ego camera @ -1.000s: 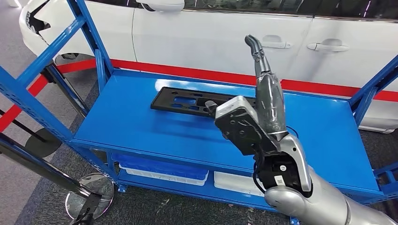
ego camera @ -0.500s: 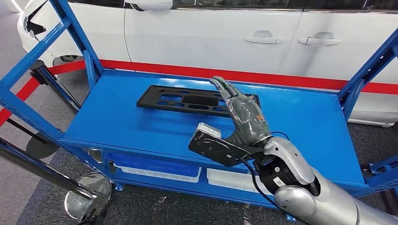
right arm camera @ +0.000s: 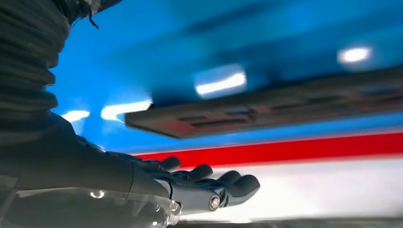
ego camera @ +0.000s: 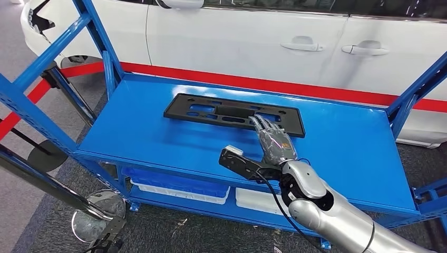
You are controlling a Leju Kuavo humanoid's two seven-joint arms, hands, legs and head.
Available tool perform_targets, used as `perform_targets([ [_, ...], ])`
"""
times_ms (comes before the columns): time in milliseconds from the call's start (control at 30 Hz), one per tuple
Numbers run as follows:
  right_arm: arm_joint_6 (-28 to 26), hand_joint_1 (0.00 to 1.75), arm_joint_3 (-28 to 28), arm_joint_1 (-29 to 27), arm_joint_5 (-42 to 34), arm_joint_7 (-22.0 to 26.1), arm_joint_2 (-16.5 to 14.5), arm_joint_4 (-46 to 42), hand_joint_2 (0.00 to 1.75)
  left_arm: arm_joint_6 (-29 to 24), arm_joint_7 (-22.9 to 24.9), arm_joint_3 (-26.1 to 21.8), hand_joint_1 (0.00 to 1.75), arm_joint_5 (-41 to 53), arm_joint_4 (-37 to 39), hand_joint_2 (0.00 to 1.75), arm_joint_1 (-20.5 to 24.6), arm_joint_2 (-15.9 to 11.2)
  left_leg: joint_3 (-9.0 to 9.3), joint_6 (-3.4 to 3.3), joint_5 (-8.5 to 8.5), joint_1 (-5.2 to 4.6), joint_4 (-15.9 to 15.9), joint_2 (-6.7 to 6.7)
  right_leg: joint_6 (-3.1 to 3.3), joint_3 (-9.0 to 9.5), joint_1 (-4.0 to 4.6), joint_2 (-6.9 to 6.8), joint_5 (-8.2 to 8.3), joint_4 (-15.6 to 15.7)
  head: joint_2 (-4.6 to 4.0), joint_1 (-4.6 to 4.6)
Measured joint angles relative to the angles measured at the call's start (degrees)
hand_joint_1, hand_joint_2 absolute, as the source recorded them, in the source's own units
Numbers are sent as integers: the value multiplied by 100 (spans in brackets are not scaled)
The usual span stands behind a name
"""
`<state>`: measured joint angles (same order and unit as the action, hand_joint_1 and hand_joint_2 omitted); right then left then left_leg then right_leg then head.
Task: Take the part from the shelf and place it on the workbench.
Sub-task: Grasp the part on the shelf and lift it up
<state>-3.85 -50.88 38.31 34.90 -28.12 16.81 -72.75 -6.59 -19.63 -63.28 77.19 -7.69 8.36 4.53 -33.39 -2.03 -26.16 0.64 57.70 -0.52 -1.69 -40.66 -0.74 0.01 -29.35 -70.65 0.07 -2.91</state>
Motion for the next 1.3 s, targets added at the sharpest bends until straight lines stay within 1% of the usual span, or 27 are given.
perform_targets([
  [67,-129,0,-41,-3,81,83,-61,335,175,-20,44,0,0,58,0,0,32,9,-10,43,-23,9,28,-18,7,364,-20,0,322,782,0,0],
  [133,-215,0,-66,0,115,143,-137,593,175,-45,62,0,0,86,1,0,60,13,-42,102,-32,4,48,-23,39,541,4,10,398,1170,0,-4],
  [200,-257,0,-95,-5,131,172,-213,799,175,-61,70,0,0,104,3,0,71,20,-60,157,-15,1,37,-21,87,540,37,19,401,1190,0,-7],
  [267,-321,0,-121,0,165,191,-279,977,175,-74,78,0,0,131,4,0,74,31,-92,215,-75,17,91,-9,162,553,33,14,426,1223,0,-9],
  [300,-359,0,-130,10,191,197,-319,1062,175,-81,83,0,0,144,4,0,78,36,-151,239,-170,22,227,-1,204,563,29,10,439,1246,0,-18],
  [367,-426,0,-147,28,244,203,-404,1228,175,-94,91,0,0,157,4,0,87,38,-433,267,-494,24,856,12,260,577,34,3,449,1268,0,-34],
  [400,-446,7,-158,31,262,204,-439,1308,175,-98,93,0,0,162,4,0,90,38,-609,273,-646,23,1223,12,277,576,44,0,447,1267,0,-38],
  [433,-463,39,-170,27,275,205,-472,1394,175,-101,94,0,0,165,5,0,87,40,-766,275,-734,23,1535,13,284,577,57,-1,446,1264,0,-37],
  [467,-474,78,-181,21,284,205,-497,1467,175,-102,94,0,0,169,5,0,82,43,-839,271,-717,22,1661,13,288,578,67,0,443,1260,0,-35],
  [500,-484,119,-187,17,291,205,-518,1529,175,-103,94,0,0,174,6,0,79,45,-807,262,-601,21,1568,14,290,580,75,5,441,1254,0,-36],
  [533,-497,154,-192,17,299,205,-541,1583,175,-106,94,0,0,180,7,0,79,48,-681,246,-407,20,1288,14,291,582,80,12,437,1244,0,-36],
  [567,-516,162,-193,21,309,205,-562,1616,175,-109,94,0,0,186,7,0,85,49,-493,224,-221,15,877,14,288,582,81,19,430,1231,0,-36],
  [633,-563,163,-193,33,334,205,-592,1657,175,-118,91,0,0,199,7,0,97,50,-181,189,-25,-11,252,10,265,562,100,34,418,1200,0,-35],
  [667,-586,162,-193,35,348,205,-602,1669,175,-124,88,0,0,203,7,0,99,51,-123,176,-19,-23,127,8,248,549,108,39,419,1189,0,-32],
  [767,-635,167,-193,38,394,205,-617,1687,175,-142,79,0,0,215,7,0,88,57,-105,118,5,-9,77,9,181,526,116,46,417,1178,0,-29],
  [800,-645,169,-193,45,405,205,-619,1688,175,-148,76,0,0,219,7,0,87,60,-95,89,23,3,54,12,148,498,117,44,362,1115,0,-23],
  [833,-654,171,-193,54,414,205,-619,1691,175,-155,71,0,0,223,7,0,90,62,-87,57,43,17,28,15,115,417,115,42,235,921,0,-13],
  [900,-669,174,-193,56,433,205,-619,1699,175,-161,60,0,0,227,7,0,93,65,-85,29,55,17,16,20,66,135,92,35,-115,259,0,0],
  [933,-680,173,-193,46,449,205,-620,1700,175,-159,50,0,0,232,7,0,92,65,-87,22,55,17,21,21,51,-30,77,34,-257,-111,0,1],
  [967,-687,137,-193,33,466,205,-620,1699,175,-151,40,0,0,236,7,0,90,65,-88,22,53,18,27,21,40,-126,62,31,-293,-321,0,1],
  [1000,-693,95,-193,26,485,204,-621,1692,175,-139,29,0,0,240,7,0,89,65,-88,23,50,19,35,19,35,-133,46,29,-229,-337,0,2],
  [1033,-702,52,-193,29,507,202,-621,1676,175,-121,17,0,0,245,7,0,90,66,-88,27,45,22,46,15,36,-36,32,26,-72,-134,0,2],
  [1067,-714,10,-192,43,529,198,-621,1654,175,-94,0,0,0,247,7,0,90,68,-87,36,36,26,60,10,46,147,23,23,130,244,0,3],
  [1100,-734,3,-191,62,553,195,-621,1630,175,-63,-19,0,0,249,7,0,90,71,-92,52,27,24,74,6,62,339,22,22,266,625,0,2],
  [1167,-787,2,-186,90,604,186,-626,1573,175,3,-58,0,0,252,8,87,91,73,-116,98,16,15,99,5,97,573,49,26,374,1115,0,-3],
  [1233,-829,0,-184,92,642,179,-633,1528,175,39,-78,0,0,254,10,175,90,79,-131,157,28,9,88,8,130,595,73,36,364,1194,0,-7],
  [1300,-858,0,-183,91,667,175,-635,1497,175,51,-83,0,0,257,11,175,85,86,-162,212,-32,22,137,14,191,610,52,37,399,1236,0,-7],
])
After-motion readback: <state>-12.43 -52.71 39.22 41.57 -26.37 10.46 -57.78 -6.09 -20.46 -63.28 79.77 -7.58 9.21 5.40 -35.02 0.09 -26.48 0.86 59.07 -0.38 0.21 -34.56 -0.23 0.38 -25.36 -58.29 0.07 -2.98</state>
